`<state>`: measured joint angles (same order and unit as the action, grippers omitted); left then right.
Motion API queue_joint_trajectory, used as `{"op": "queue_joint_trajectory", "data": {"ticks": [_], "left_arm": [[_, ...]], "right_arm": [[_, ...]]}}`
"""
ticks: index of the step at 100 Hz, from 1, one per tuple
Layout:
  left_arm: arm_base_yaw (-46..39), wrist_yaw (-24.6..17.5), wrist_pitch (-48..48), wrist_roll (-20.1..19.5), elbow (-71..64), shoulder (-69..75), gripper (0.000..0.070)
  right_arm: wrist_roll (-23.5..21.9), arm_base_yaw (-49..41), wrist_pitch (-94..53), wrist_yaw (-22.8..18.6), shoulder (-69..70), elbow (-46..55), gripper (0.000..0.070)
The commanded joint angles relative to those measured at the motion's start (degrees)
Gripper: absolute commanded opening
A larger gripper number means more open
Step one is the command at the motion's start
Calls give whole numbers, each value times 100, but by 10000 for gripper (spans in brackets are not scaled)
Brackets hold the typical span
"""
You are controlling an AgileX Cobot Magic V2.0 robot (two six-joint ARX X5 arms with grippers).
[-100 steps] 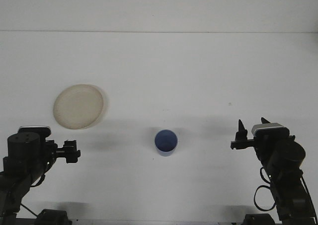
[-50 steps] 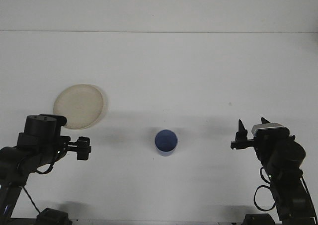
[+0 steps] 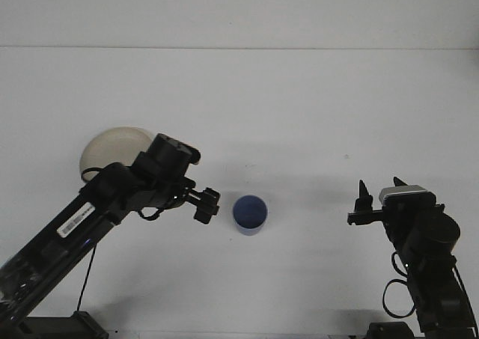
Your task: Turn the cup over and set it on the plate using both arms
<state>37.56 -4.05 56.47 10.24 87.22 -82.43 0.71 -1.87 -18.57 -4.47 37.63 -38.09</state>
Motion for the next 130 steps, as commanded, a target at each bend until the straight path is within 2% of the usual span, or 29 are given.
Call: {"op": "queue_joint_trajectory", "data": {"ticks": [1, 30, 80, 85, 96, 105, 111, 130], "left_arm": [[181, 0, -15, 42, 275, -358, 531], [621, 0, -269, -55, 691, -1458, 532], [660, -2, -295, -116, 695, -2568, 525], [662, -2, -319, -120, 695, -2629, 476], [673, -2, -404, -142, 695, -2647, 306], [682, -4, -428, -186, 695, -2647, 143], [682, -4, -415, -212, 695, -2647, 8], [699, -4, -389, -219, 697, -2645, 9]], "right_arm": [[57, -15, 57, 0, 20, -15, 491], [57, -15, 57, 0, 20, -15, 491], [55, -15, 57, 0, 20, -15, 491], [55, -15, 57, 0, 20, -15, 491], [57, -15, 57, -2, 20, -15, 491], [55, -15, 57, 0, 20, -15, 491], [57, -15, 57, 0, 20, -15, 491], [57, -15, 57, -2, 20, -15, 491]]}}
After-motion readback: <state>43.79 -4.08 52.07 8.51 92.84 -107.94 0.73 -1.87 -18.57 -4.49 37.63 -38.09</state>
